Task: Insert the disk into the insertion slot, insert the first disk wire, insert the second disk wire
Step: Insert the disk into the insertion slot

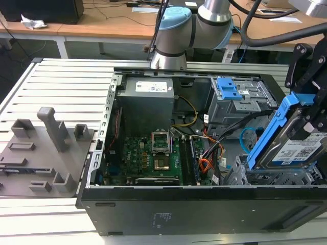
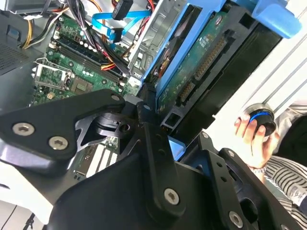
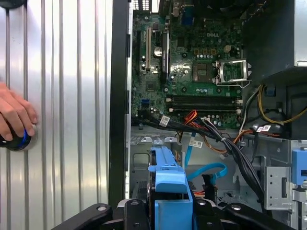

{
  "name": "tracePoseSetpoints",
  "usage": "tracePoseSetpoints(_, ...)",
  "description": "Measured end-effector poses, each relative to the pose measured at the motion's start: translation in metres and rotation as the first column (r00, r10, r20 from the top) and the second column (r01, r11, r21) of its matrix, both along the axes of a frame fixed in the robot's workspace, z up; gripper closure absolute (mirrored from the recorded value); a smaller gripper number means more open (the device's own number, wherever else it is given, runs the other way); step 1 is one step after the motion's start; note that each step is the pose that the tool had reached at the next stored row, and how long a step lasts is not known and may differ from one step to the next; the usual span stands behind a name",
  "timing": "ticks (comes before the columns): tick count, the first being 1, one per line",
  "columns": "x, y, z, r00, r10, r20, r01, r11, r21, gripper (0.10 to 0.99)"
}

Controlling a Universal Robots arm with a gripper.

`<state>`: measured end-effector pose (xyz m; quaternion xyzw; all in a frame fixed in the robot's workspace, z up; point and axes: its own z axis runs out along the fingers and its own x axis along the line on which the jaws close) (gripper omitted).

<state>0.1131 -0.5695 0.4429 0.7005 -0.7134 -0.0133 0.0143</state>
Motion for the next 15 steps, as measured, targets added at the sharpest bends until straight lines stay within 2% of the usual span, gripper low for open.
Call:
tracePoseSetpoints(2,-0.0001,0.0001,0.0001,1.0,0.0,0.0,0.0,0.9999,0.014,0.722)
tracePoseSetpoints(4,-0.0002,0.0002,-0.0014,1.0,0.0,0.0,0.0,0.9998,0.022,0.722)
tracePoseSetpoints(15,-0.0016,0.0056,-0.01,1.0,0.0,0.0,0.0,0.9996,0.029,0.722)
